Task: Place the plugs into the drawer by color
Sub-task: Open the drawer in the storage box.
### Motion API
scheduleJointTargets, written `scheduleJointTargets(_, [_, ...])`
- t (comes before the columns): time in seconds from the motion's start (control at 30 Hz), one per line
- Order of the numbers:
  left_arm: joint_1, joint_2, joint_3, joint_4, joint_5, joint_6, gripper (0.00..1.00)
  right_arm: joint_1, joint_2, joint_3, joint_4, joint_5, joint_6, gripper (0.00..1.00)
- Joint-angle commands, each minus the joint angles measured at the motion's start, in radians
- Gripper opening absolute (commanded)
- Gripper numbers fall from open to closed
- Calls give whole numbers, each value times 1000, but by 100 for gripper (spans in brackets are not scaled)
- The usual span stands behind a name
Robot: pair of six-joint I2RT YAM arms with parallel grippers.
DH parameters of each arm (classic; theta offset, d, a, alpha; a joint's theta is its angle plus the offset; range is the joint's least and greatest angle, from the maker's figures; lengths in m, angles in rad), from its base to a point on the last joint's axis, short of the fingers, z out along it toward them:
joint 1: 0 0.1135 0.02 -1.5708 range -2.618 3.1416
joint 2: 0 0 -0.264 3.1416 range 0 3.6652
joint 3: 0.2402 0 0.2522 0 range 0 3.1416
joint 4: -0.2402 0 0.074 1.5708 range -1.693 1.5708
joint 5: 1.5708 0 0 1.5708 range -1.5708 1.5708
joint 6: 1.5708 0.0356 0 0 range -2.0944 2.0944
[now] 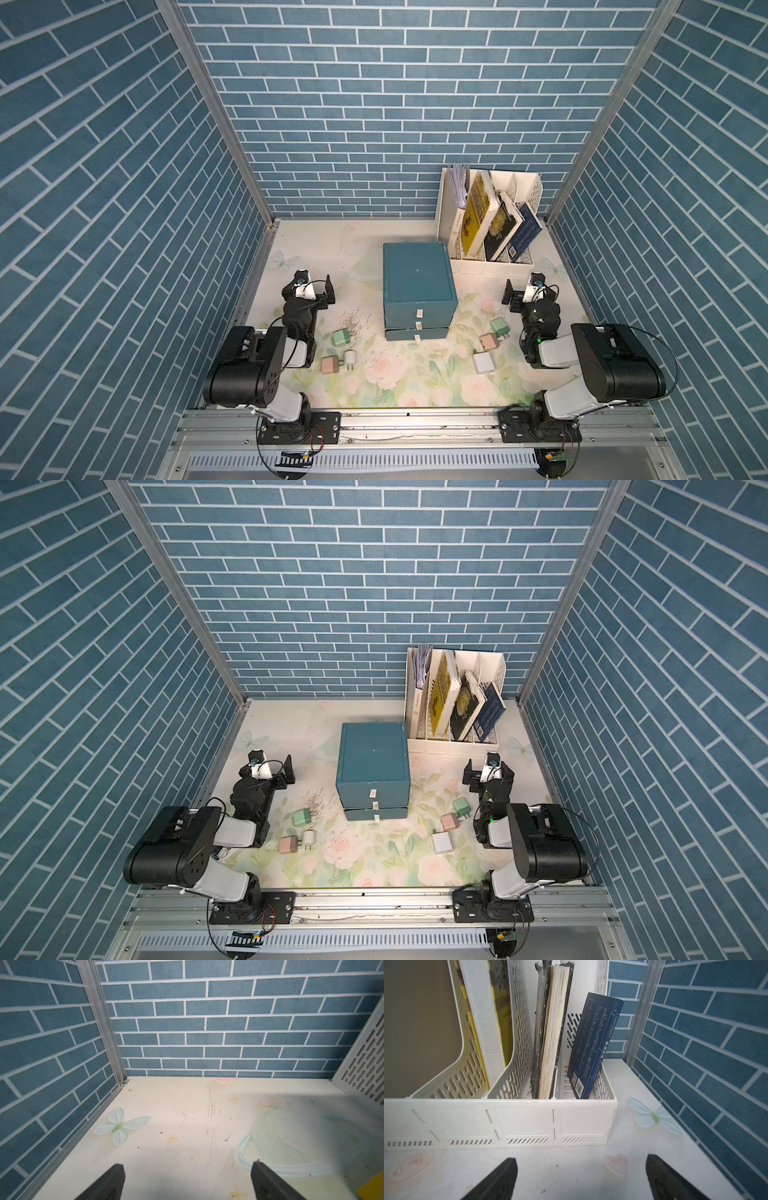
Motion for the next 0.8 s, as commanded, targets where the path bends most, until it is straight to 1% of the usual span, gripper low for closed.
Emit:
scheduleJointTargets(0.0, [4,-5,-2,-4,11,2,100,3,-3,4,28,-4,-17,100])
scheduleJointTargets(0.43, [4,-5,0,-10,14,1,100,4,0,4,27,-5,-16,100])
scheduleJointTargets(0.5, [13,-5,5,-21,-4,-17,100,3,-2,6,23,-4,-15,100])
scheduleJointTargets(0.63, [13,-5,6,-25,-5,-16,100,3,-3,3,28,-4,-16,100])
scheduleJointTargets(0.67, [13,-7,9,-27,-6,-16,100,11,-12,7,16,41,-12,100])
scheduleJointTargets(0.7, [12,-9,10,-27,-8,-15,100,30,-72,51,-113,158,4,100])
scheduleJointTargets(0.73, [11,-37,55,-103,-21,-19,100,43,-152,148,-381,262,38,100])
scheduleJointTargets(0.77, [10,-68,171,-337,-56,-36,100,45,-207,249,-588,308,90,100])
